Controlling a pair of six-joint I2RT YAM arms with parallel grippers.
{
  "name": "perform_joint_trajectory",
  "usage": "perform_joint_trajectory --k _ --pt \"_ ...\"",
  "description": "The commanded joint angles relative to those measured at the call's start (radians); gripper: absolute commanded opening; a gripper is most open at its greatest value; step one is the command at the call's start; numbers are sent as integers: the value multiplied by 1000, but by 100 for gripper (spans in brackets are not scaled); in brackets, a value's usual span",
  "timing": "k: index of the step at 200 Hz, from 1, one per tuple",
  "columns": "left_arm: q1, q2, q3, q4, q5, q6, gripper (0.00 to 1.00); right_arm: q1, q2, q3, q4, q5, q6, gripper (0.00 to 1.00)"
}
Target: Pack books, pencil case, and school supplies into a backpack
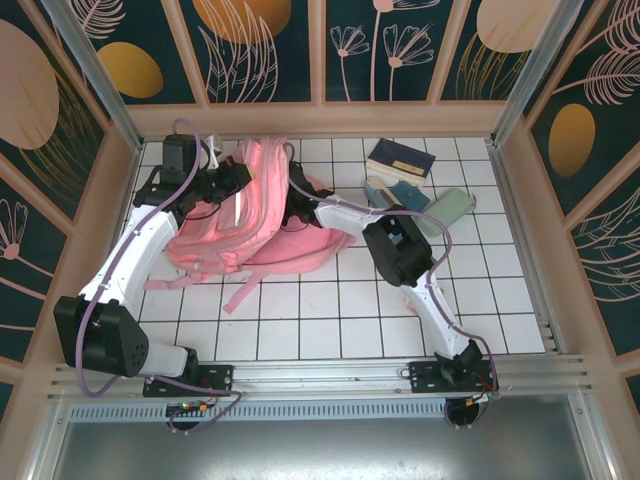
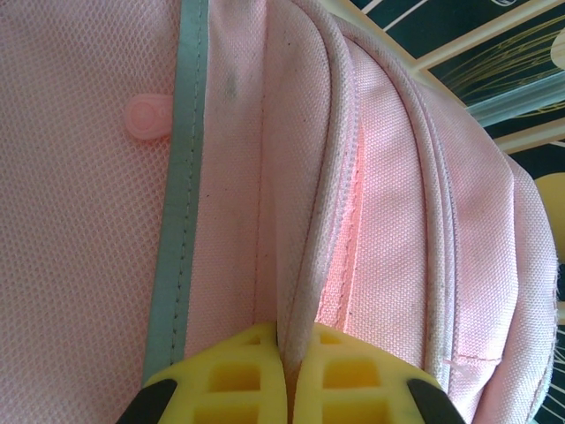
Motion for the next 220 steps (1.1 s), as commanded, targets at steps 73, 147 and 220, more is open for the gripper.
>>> perform_joint_trajectory --k 73,147,220 --pt "4 11 20 54 -58 72 0 -14 -227 -164 -65 111 -181 59" --pt "5 49 -18 0 -151 185 0 -97 -567 -532 -107 211 -283 70" --pt "5 60 -106 20 -115 244 0 -343 -829 -780 -181 357 -346 70"
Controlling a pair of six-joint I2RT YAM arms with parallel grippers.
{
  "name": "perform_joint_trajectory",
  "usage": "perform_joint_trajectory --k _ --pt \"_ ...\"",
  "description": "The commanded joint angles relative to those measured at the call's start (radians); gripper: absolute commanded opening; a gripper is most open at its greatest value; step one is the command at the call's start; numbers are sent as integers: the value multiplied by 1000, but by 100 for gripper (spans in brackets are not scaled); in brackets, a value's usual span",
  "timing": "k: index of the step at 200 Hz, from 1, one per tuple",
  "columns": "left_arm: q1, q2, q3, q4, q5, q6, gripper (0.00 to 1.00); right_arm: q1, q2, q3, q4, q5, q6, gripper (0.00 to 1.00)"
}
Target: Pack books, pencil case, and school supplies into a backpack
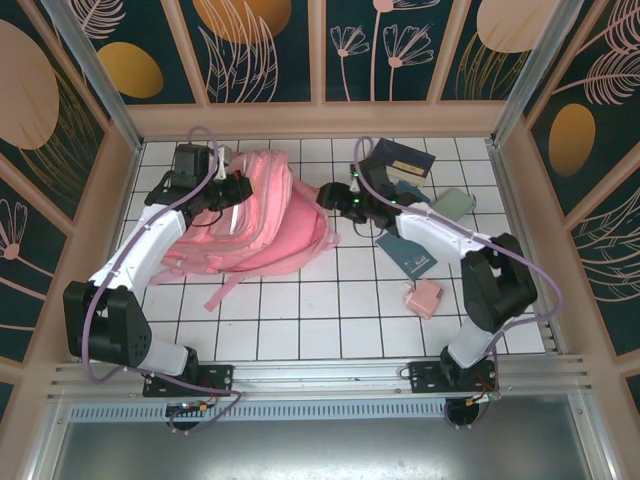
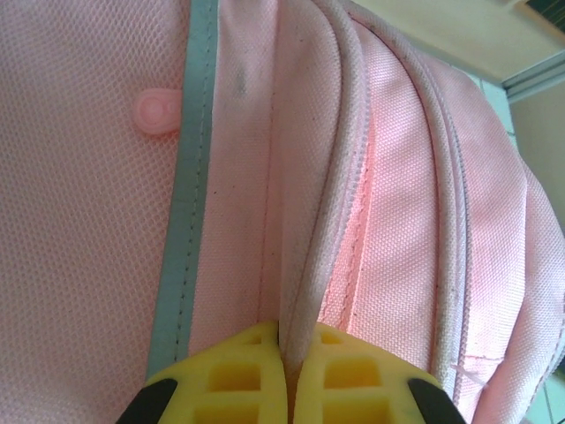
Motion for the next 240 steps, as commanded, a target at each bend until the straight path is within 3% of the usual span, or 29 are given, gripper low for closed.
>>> perform_joint_trajectory --k 1,61,99,163,208,240 --pt "12 4 -34 22 -20 51 0 -101 -54 -44 -35 83 -40 70" --pt "12 -9 -59 29 -10 76 0 -340 54 35 -19 119 -47 70" --pt "12 -9 -78 50 1 59 0 -406 230 242 -60 125 -83 55" --pt "12 -7 -86 71 16 37 0 -436 585 631 -193 182 -50 33" --pt "12 8 -60 50 15 49 0 -436 732 770 -179 147 55 32" --pt "13 18 -50 38 11 57 0 -424 860 932 -271 78 65 32"
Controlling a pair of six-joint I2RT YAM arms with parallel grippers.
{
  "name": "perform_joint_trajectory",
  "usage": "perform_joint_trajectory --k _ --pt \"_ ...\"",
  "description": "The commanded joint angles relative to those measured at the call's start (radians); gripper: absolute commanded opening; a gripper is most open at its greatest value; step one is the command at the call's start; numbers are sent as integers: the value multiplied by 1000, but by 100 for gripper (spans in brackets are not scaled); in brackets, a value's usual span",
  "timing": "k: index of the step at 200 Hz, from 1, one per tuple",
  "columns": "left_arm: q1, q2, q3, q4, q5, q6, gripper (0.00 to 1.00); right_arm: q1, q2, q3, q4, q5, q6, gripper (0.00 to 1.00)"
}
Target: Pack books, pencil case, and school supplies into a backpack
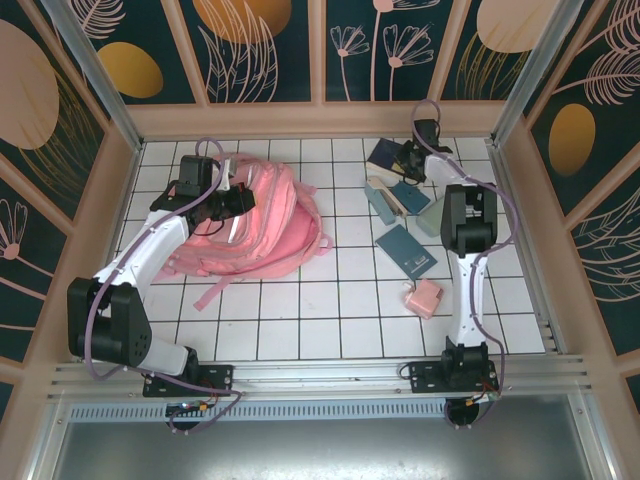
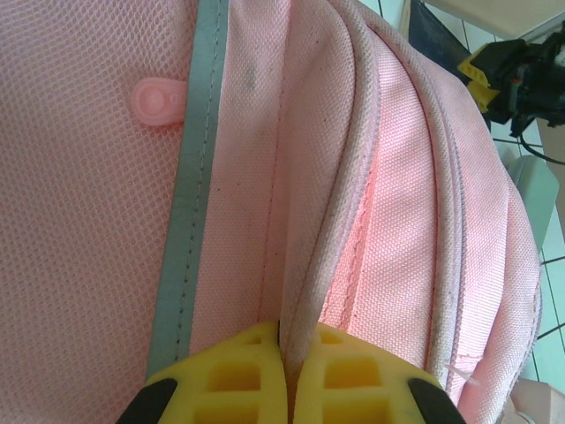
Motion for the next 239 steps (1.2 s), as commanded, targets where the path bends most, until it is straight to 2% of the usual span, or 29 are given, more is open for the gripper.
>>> perform_joint_trajectory --k 1,30,83,111,122,126,138,163,177,209,239 --pt "12 13 30 -7 -25 7 0 10 80 120 -86 -64 31 32" --pt "12 15 31 -18 -50 15 0 65 145 196 -171 -96 -19 32" --pt "12 1 14 -59 -211 29 3 187 123 117 -244 -159 -154 32" --pt "13 11 4 -122 -342 56 2 243 64 23 -226 -208 -228 32" --pt "12 3 -6 -125 -354 66 5 262 46 3 -231 -220 -260 32" --pt "12 1 -9 -127 -356 70 11 269 42 -1 -235 -221 -273 32" --pt "12 -8 -8 -133 -354 75 27 290 24 -16 -248 -228 -319 32" --pt "12 -20 19 -143 -319 69 34 318 -28 -79 -260 -227 -388 30" --pt "13 -21 42 -145 -282 53 41 321 -79 -134 -228 -242 -391 30" --pt "11 -1 95 -101 -153 3 39 322 -197 -188 -172 -222 -369 36" --pt "3 63 175 -37 -115 -49 37 335 -298 -237 -121 -208 -311 40"
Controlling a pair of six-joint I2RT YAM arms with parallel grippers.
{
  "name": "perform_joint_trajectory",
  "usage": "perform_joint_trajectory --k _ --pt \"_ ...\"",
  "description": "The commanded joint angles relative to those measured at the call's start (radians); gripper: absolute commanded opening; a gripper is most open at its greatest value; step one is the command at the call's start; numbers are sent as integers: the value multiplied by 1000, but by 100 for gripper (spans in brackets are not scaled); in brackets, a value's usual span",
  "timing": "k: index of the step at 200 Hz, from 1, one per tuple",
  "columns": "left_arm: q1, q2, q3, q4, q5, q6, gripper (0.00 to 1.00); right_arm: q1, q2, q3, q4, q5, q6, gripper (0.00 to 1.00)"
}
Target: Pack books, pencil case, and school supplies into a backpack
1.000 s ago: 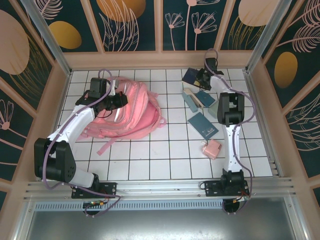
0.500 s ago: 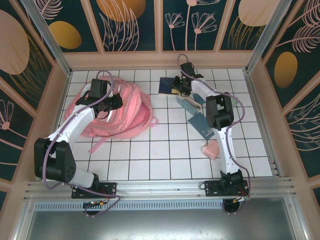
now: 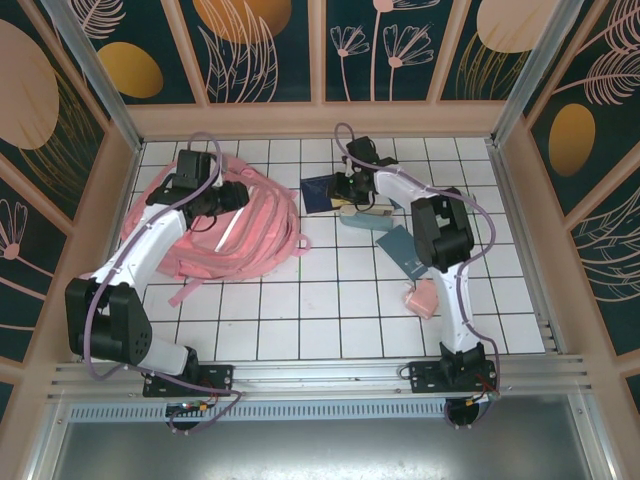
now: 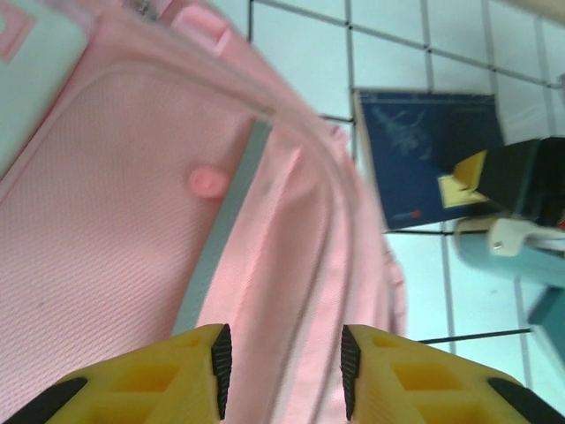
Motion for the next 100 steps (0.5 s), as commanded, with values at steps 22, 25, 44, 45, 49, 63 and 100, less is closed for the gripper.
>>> perform_joint_trajectory --k 22,25,44,45,49,63,100 --pt "-29 126 136 128 93 -82 36 41 -187 -114 63 -15 76 41" --pt "-34 139 148 131 95 -80 36 47 -193 -127 68 -19 82 40" --pt "-72 227 232 134 85 -71 34 86 -209 -187 95 -28 103 40" --pt "-73 227 237 135 84 -71 34 86 -209 -190 94 -27 104 40" --pt "-81 267 250 137 85 -70 34 95 -208 -199 98 -22 108 40" --pt "-100 342 311 149 87 -72 34 119 -205 -237 120 -15 128 39" --pt "-134 547 481 148 99 -70 32 141 -186 -317 167 17 187 39"
